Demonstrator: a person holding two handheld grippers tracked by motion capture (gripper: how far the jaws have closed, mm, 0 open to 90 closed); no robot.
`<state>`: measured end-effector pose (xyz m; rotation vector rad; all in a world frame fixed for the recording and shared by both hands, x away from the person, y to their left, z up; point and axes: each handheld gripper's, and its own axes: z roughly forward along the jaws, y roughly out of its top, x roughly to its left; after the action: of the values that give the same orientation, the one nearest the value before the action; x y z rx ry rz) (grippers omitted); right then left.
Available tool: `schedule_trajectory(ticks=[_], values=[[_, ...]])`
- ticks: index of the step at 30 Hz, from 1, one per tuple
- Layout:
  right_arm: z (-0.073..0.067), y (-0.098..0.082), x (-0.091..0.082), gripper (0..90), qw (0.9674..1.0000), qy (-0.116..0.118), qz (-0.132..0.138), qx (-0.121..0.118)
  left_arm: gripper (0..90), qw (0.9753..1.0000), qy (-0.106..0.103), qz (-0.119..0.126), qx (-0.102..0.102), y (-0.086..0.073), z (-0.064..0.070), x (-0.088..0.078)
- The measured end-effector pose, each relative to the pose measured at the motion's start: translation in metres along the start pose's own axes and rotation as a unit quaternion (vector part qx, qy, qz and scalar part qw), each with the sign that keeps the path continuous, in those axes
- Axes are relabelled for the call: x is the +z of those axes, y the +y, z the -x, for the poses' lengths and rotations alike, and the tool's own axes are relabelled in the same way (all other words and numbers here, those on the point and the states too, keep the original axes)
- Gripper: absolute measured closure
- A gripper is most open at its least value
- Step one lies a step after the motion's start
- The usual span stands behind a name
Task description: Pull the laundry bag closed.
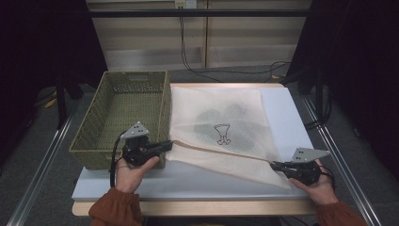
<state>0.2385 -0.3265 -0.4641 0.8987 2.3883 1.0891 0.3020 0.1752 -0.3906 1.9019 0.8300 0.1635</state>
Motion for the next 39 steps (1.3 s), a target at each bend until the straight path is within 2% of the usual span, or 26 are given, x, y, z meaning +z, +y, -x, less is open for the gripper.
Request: schedule_trajectory(ticks=[2,3,5,7,12,13,14,16,22,23,25,26,28,30,33,39], values=[[0.004,-0.004,-0.003,88.4,0.9998,0.013,0.007,0.015,85.8,1.0000,-0.003,-0.003,0.000,-0.001,0.000,0.000],[0.005,-0.004,-0.004,88.4,0.9998,0.007,0.009,0.019,85.9,1.0000,0.008,-0.001,0.004,-0.001,0.002,0.003],[0.003,0.000,-0.004,88.4,1.0000,-0.005,0.001,0.007,85.9,1.0000,0.008,0.002,0.000,0.001,0.000,0.002],[0.004,0.000,-0.006,88.4,0.9999,-0.002,0.008,0.007,85.9,1.0000,0.005,-0.003,0.004,0.000,0.001,0.002],[0.006,-0.006,-0.008,88.4,0.9999,-0.009,0.002,0.011,85.8,1.0000,0.006,-0.004,-0.001,-0.001,0.000,0.001],[0.008,-0.011,-0.011,88.4,0.9997,-0.015,0.004,0.020,85.8,1.0000,0.005,-0.006,0.004,-0.002,0.000,0.002],[0.009,-0.012,-0.013,88.4,0.9997,-0.013,0.005,0.022,85.8,0.9999,0.013,-0.009,0.005,-0.001,0.001,0.002],[0.010,-0.014,-0.015,88.4,0.9995,-0.017,0.007,0.026,85.8,0.9999,0.007,-0.009,0.005,-0.001,0.000,0.002],[0.010,-0.015,-0.016,88.4,0.9996,-0.017,0.008,0.022,85.8,0.9999,0.008,-0.009,-0.002,-0.002,-0.001,0.002],[0.010,-0.015,-0.016,88.4,0.9996,-0.017,0.007,0.023,85.8,1.0000,0.001,-0.009,-0.001,-0.002,-0.002,0.001],[0.011,-0.016,-0.017,88.4,0.9995,-0.016,0.007,0.028,85.8,0.9999,0.005,-0.009,0.002,-0.003,0.001,0.002],[0.010,-0.016,-0.017,88.4,0.9994,-0.022,0.005,0.026,85.9,0.9999,0.004,-0.012,0.004,-0.003,0.000,0.002],[0.011,-0.017,-0.016,88.4,0.9995,-0.015,0.006,0.028,85.8,0.9999,0.006,-0.009,0.002,-0.002,0.000,0.001],[0.011,-0.018,-0.015,88.4,0.9994,-0.020,0.001,0.027,85.7,0.9999,-0.001,-0.008,0.008,-0.003,0.002,0.002],[0.013,-0.018,-0.015,88.4,0.9990,-0.026,0.002,0.037,85.6,0.9998,0.004,-0.011,0.014,-0.004,0.003,0.003],[0.012,-0.016,-0.015,88.2,0.9989,-0.026,0.006,0.039,85.3,0.9995,0.007,-0.019,0.025,-0.009,0.006,0.004]])
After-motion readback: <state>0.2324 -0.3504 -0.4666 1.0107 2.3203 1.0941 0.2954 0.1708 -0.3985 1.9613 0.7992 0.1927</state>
